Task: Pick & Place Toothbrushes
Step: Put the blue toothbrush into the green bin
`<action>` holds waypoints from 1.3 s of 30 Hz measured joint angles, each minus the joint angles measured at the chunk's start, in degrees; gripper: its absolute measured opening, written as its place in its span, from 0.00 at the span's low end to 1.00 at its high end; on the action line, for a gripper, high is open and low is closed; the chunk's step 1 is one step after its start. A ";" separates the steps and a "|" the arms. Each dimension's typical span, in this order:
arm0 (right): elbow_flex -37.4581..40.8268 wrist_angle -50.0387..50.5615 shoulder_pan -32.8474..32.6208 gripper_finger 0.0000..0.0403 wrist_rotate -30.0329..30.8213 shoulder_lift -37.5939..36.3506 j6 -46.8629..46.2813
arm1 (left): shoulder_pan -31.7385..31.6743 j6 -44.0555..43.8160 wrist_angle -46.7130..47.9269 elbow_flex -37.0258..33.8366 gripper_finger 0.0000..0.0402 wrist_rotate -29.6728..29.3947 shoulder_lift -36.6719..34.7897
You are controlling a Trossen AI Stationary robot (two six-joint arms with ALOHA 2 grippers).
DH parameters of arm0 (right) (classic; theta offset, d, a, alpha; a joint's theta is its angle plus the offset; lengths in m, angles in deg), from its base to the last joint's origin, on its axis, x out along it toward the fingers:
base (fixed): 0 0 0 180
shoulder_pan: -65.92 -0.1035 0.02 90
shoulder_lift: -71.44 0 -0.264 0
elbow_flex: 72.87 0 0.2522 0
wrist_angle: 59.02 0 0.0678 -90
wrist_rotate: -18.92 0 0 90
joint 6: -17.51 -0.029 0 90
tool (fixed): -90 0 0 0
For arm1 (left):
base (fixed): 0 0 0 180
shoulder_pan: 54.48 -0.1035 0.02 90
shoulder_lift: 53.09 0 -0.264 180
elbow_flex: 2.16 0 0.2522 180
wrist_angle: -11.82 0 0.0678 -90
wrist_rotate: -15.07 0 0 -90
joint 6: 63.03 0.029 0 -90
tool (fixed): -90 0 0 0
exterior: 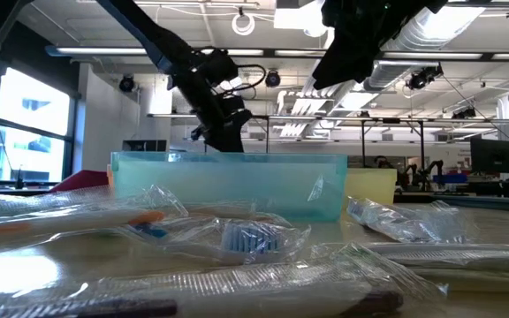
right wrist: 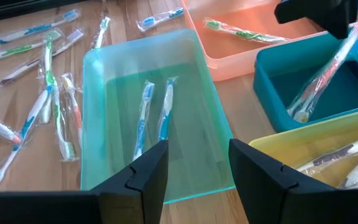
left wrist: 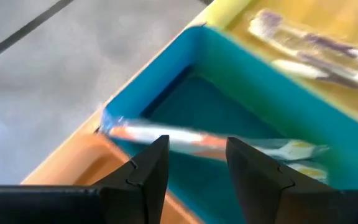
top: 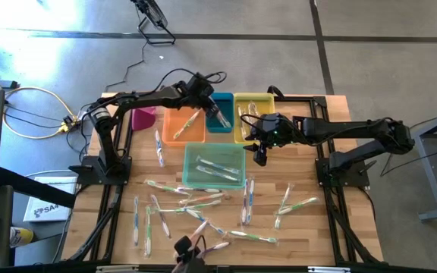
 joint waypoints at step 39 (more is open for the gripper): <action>0.00 -0.40 -0.01 0.40 0.00 0.00 0.00 | 3.33 4.77 2.53 0.74 0.39 1.98 -0.01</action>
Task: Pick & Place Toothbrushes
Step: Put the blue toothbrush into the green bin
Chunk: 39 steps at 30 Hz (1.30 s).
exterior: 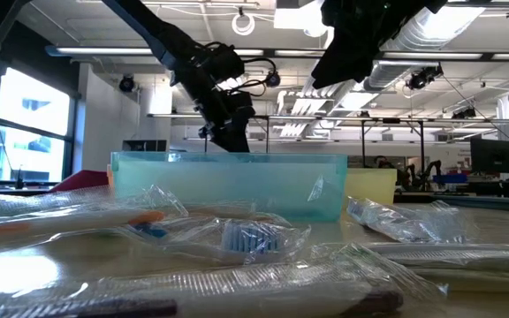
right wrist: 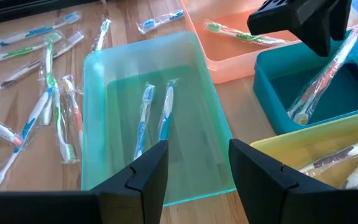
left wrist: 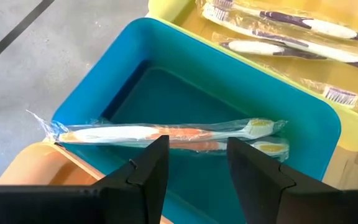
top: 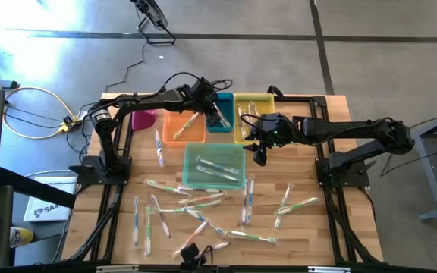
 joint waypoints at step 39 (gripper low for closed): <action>0.00 -1.79 0.10 0.40 4.43 0.00 -2.07 | 8.71 7.71 -24.00 -49.02 0.39 4.46 -54.71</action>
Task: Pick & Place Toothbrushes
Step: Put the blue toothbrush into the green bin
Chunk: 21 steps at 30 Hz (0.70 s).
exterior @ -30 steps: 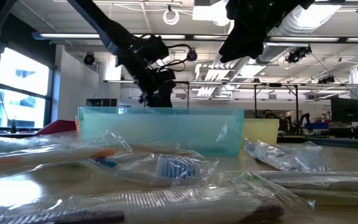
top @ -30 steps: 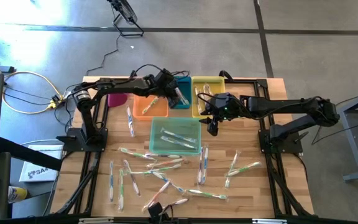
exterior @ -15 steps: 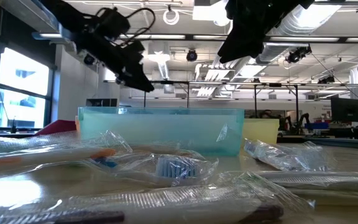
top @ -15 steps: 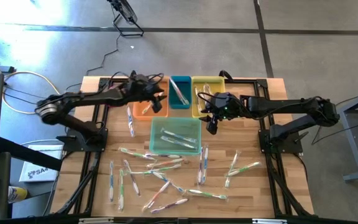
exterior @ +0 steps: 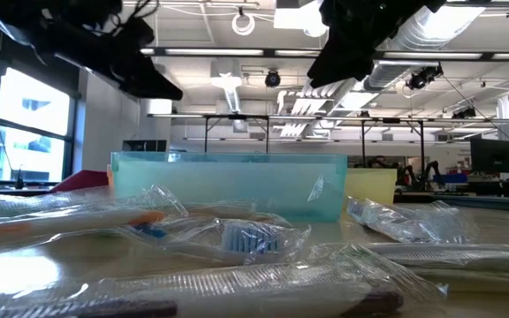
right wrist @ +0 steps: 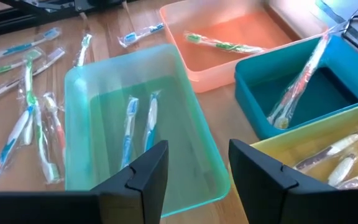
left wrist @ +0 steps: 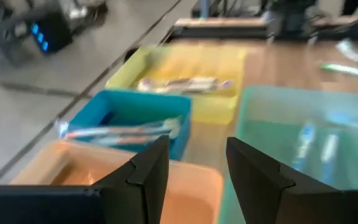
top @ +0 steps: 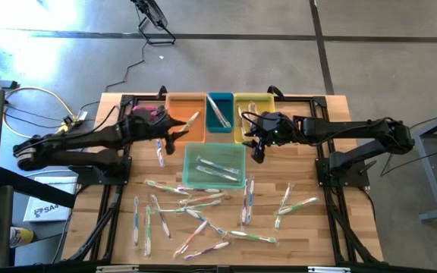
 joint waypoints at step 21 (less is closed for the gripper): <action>0.00 -3.13 0.02 0.40 3.57 0.00 1.65 | 7.62 -0.22 11.17 -1.34 0.39 -0.04 -15.70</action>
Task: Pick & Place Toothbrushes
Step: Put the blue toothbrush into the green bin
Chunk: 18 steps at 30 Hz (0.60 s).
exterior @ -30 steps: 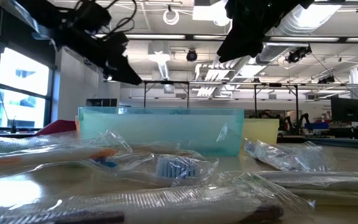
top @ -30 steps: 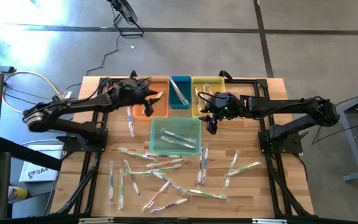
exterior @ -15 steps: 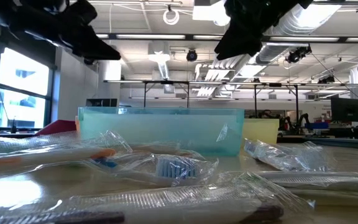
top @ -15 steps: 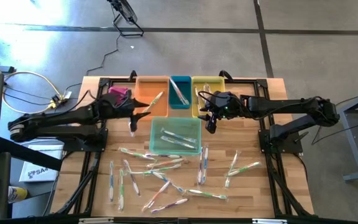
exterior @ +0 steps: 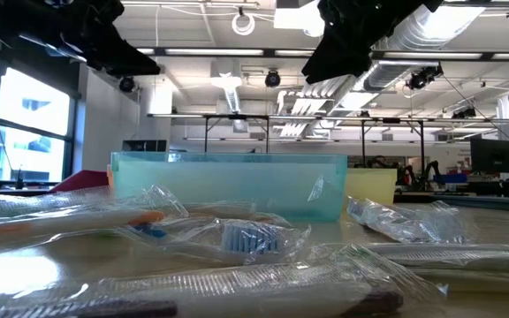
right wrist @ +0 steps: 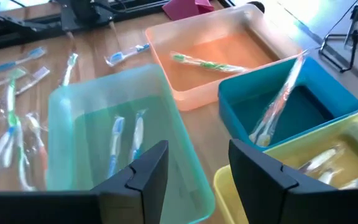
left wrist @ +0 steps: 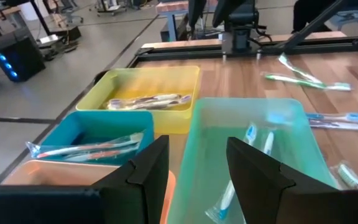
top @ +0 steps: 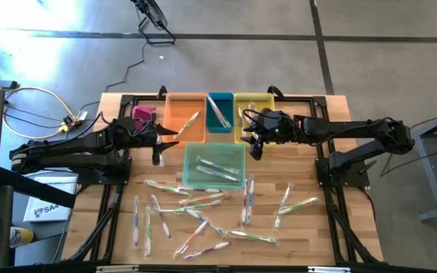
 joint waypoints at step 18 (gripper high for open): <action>0.00 -4.89 -1.32 0.40 -0.68 -0.01 6.37 | 0.00 -0.11 -0.02 0.00 0.39 0.02 0.05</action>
